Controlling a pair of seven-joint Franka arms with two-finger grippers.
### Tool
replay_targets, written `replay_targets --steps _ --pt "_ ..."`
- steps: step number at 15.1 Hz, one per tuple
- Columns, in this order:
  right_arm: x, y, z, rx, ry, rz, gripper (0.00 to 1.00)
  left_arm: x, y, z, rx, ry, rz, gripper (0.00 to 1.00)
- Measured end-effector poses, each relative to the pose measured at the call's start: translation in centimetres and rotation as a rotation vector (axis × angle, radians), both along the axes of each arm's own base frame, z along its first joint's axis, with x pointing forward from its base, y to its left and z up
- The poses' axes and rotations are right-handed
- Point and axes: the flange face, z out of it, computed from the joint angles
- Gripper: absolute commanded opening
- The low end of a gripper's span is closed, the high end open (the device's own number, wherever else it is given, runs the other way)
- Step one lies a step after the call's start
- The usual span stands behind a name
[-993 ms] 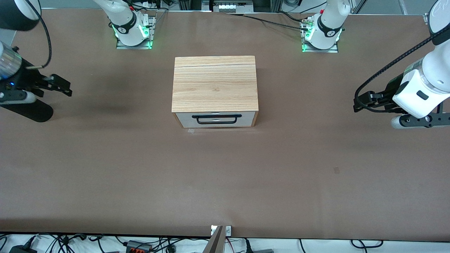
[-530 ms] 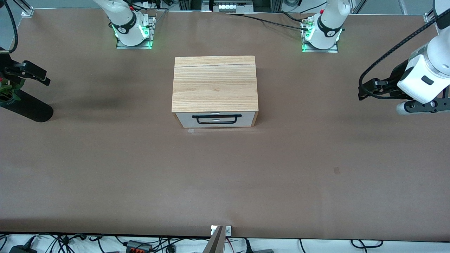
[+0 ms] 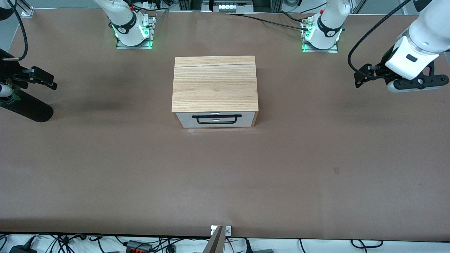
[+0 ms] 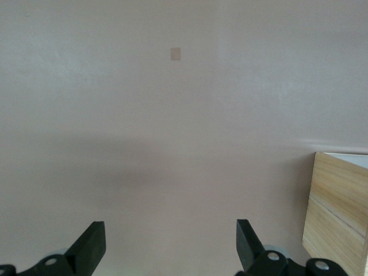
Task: Close drawer with both arms simultaneously
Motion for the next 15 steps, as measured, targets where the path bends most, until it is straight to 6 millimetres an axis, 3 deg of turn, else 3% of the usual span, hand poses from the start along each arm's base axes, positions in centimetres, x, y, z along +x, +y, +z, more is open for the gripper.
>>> replay_targets --steps 10,15 --pt "0.2 1.2 0.4 -0.001 -0.009 0.017 1.0 0.0 0.2 -0.5 -0.001 -0.019 -0.004 1.0" --pt "0.2 1.3 0.4 -0.001 -0.009 0.018 1.0 0.3 0.6 -1.1 -0.027 -0.003 -0.093 1.0"
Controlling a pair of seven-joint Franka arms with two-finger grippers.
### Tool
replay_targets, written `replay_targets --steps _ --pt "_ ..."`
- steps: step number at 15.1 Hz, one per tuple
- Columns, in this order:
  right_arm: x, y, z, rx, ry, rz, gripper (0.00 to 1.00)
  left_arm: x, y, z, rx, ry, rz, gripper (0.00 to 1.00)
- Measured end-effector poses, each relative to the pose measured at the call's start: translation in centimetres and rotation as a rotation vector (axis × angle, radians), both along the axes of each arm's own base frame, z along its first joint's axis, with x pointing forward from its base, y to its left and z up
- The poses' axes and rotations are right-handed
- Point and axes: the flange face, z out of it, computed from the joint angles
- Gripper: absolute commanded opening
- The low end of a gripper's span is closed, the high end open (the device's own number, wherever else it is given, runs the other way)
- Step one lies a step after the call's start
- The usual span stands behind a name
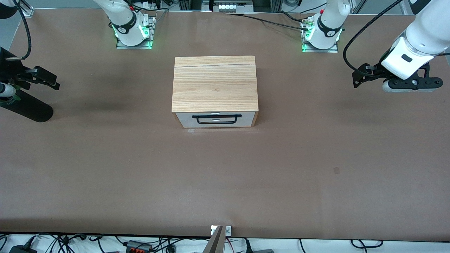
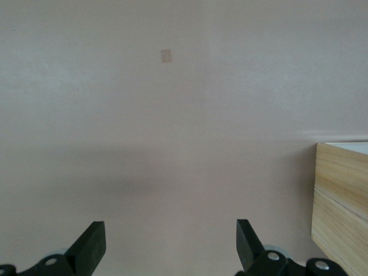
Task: Close drawer with both arms simultaneously
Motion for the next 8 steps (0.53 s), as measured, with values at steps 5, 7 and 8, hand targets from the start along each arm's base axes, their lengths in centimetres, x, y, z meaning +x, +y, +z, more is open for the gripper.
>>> replay_targets --steps 5,7,8 --pt "-0.03 -0.11 -0.04 0.0 0.003 -0.005 1.0 0.1 0.97 -0.18 -0.016 0.01 -0.001 1.0" --pt "-0.04 -0.27 -0.09 0.0 0.005 -0.009 1.0 0.1 0.88 -0.27 -0.025 0.015 -0.001 1.0" --pt "-0.03 -0.33 -0.12 0.0 0.006 -0.01 1.0 0.11 0.84 -0.3 -0.029 0.016 0.0 1.0"
